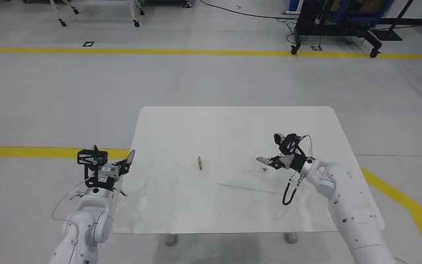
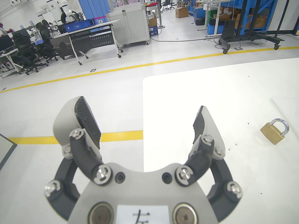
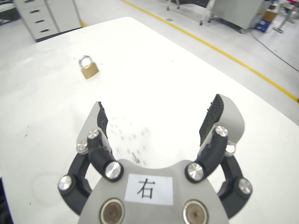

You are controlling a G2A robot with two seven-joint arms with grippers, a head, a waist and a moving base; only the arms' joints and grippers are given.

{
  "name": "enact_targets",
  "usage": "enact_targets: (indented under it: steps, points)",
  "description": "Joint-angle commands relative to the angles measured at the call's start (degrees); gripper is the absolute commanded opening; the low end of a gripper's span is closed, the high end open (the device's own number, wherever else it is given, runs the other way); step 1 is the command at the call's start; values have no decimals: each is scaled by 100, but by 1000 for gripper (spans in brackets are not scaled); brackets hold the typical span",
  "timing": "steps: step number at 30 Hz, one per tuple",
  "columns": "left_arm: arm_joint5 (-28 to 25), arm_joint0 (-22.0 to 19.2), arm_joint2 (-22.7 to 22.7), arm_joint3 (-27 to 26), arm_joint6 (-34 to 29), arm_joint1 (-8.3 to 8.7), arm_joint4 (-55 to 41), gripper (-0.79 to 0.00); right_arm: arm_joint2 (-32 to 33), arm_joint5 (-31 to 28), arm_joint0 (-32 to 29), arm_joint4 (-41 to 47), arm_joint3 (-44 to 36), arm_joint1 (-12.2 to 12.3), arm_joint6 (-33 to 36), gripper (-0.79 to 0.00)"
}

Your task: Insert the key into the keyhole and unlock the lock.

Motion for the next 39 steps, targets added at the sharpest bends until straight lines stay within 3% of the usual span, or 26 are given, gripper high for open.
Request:
enact_targets:
  steps: [1, 8, 9, 11, 13, 26, 27, 30, 39]
  points:
    - [0, 0, 0, 0, 0, 0, 0, 0, -72, -546, 158, -246, 286, 42, -178, 0]
    - [0, 0, 0, 0, 0, 0, 0, 0, -731, -546, 601, -1135, 930, 231, -423, 0]
    - [0, 0, 0, 0, 0, 0, 0, 0, -815, -546, 647, -1244, 974, 249, -516, -86]
    - [0, 0, 0, 0, 0, 0, 0, 0, -970, -546, 715, -1481, 1050, 297, -759, -360]
    - [0, 0, 0, 0, 0, 0, 0, 0, -1071, -546, 769, -1756, 1104, 348, -973, -456]
    - [0, 0, 0, 0, 0, 0, 0, 0, -1357, -475, 951, -2582, 1475, 486, -1688, -585]
    - [0, 0, 0, 0, 0, 0, 0, 0, -1360, -495, 968, -2611, 1513, 498, -1739, -606]
    - [0, 0, 0, 0, 0, 0, 0, 0, -1415, -516, 996, -2689, 1576, 519, -1848, -785]
    - [0, 0, 0, 0, 0, 0, 0, 0, -1514, -408, 944, -2883, 1426, 597, -2212, -785]
